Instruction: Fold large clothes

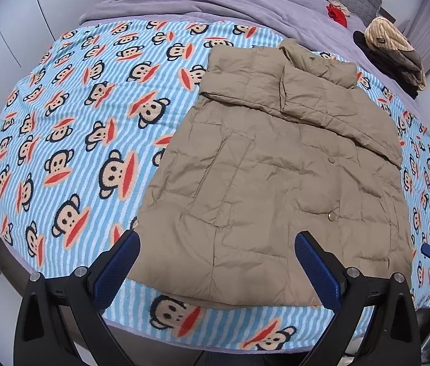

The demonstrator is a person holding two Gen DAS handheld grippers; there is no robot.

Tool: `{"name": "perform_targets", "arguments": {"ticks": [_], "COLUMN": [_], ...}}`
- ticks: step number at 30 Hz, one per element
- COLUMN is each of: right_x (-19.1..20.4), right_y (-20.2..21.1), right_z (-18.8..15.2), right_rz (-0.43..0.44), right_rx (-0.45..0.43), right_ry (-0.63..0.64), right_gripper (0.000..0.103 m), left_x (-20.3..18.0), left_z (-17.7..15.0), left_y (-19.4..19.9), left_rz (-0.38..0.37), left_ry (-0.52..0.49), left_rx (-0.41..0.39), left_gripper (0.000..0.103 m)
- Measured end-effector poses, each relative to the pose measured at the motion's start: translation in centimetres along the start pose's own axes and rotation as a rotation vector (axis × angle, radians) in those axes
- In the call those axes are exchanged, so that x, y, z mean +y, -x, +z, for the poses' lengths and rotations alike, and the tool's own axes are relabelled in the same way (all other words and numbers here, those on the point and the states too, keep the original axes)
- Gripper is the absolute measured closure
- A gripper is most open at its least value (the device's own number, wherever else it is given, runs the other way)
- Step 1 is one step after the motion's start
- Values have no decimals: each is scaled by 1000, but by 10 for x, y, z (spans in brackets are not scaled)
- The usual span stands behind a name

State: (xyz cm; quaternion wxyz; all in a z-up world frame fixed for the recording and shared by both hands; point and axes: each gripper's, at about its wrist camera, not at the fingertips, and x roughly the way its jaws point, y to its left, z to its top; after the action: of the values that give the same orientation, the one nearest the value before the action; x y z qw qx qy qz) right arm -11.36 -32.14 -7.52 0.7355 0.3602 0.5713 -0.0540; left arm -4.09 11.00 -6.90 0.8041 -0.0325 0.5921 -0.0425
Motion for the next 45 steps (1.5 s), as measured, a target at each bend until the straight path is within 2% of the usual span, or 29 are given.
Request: {"name": "perform_targets", "arguments": {"ticks": [11,26,30,34,40,45], "right_x": [-25,-46,-58,-76,-115,-130], "right_y": [4,14,25,37,41,46], "right_z": [-5,-14,-20,-31,-55,-65], "right_rz": [27,55,66,63,33,30], "right_rx": [-5,-29,-42,-38,27,41], "right_ry": [-81,-107,-111,-95,-100,-121], "right_gripper": [15,15,15,15,15,15], "left_x": [-1,-6,-17,-29,-33,-27], "left_z": [-8,-20,-36,-66,-112,-121], "left_y": [2,12,21,29,35,43], "left_rz": [10,45,49,60,76,95], "left_ry": [-2,-2,-4,4,47,49], "left_rx": [5,-6,-22,-20,22,23], "left_gripper": [1,1,1,1,1,1]}}
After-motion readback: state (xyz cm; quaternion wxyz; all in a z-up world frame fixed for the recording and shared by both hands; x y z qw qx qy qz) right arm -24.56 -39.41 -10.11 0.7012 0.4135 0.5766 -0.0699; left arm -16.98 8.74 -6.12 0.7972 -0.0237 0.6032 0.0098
